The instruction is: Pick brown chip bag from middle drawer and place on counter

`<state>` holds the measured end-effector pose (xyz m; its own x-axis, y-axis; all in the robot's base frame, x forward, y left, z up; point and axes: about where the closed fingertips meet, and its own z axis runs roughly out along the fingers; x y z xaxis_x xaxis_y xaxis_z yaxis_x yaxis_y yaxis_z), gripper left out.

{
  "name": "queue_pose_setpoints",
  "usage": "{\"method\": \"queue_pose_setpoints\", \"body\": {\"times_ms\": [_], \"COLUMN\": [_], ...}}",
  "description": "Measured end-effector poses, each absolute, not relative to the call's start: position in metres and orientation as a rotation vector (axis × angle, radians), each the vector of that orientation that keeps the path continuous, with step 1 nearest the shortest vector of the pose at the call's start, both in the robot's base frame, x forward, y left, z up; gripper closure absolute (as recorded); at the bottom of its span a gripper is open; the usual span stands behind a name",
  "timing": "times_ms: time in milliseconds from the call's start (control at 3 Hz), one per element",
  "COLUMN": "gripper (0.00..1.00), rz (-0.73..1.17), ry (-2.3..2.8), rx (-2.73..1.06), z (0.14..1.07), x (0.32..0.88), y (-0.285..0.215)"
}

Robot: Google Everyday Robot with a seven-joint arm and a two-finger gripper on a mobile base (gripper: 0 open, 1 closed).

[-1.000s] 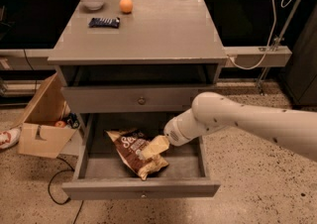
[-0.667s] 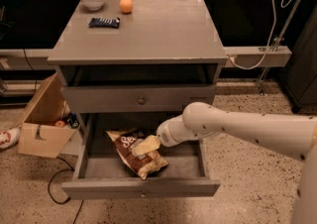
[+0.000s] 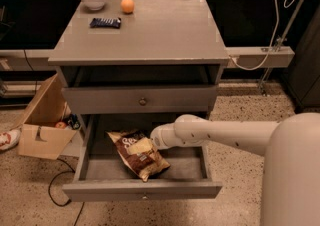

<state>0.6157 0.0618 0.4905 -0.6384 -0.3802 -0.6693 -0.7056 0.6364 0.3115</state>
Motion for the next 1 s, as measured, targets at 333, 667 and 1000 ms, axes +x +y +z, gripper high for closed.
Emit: {"method": "queue_pose_setpoints", "body": {"times_ms": [333,667,1000], "gripper": [0.00,0.03,0.25], "rz": [0.775,0.814,0.847], "ry": [2.300,2.306,2.300], "rx": [-0.872,-0.940,-0.973], "z": [0.465,0.440,0.428], "x": [0.622,0.619,0.618], "y": [0.076,0.095,0.105]}}
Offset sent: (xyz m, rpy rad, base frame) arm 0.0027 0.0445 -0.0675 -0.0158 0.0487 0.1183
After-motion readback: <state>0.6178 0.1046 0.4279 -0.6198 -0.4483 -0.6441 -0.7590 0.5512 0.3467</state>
